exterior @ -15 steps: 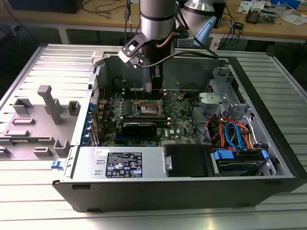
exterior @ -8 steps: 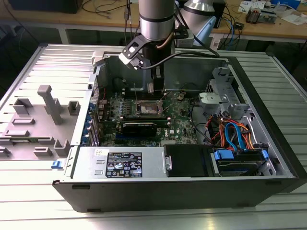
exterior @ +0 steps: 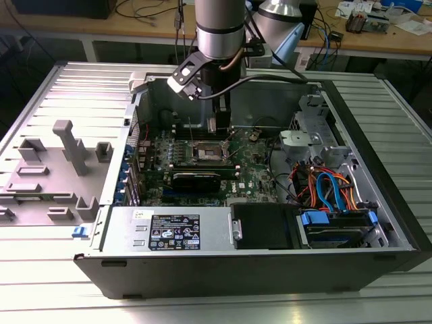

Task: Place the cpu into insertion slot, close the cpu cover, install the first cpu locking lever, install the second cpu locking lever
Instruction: 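Place the cpu into insertion slot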

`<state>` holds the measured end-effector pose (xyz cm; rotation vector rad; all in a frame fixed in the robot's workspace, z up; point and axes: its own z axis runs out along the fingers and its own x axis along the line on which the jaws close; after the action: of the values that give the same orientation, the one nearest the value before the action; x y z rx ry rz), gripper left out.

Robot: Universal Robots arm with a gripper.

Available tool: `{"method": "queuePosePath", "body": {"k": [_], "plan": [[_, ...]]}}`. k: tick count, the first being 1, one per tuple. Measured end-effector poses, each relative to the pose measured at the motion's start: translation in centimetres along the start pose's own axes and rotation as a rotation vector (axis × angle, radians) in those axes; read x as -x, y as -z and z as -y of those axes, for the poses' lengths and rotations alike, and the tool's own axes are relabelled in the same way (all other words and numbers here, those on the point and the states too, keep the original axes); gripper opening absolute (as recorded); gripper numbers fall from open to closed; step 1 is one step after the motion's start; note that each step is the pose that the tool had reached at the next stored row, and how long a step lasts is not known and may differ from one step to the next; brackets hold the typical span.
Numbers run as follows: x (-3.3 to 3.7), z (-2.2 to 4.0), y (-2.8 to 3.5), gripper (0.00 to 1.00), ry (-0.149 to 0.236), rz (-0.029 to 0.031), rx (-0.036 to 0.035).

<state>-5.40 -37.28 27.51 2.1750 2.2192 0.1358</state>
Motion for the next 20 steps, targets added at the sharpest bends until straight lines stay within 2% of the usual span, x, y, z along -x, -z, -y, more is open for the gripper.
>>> {"method": "queuePosePath", "body": {"k": [5,12,16,20], "plan": [[0.01,0.06,-0.24,0.54,0.0,0.0,0.001],[0.04,0.47,-1.27,0.54,-0.01,0.0008,0.0039],[0.02,1.21,-1.94,0.54,-0.012,0.0009,0.0048],[0.07,1.42,-3.19,0.54,-0.011,0.001,0.0058]]}}
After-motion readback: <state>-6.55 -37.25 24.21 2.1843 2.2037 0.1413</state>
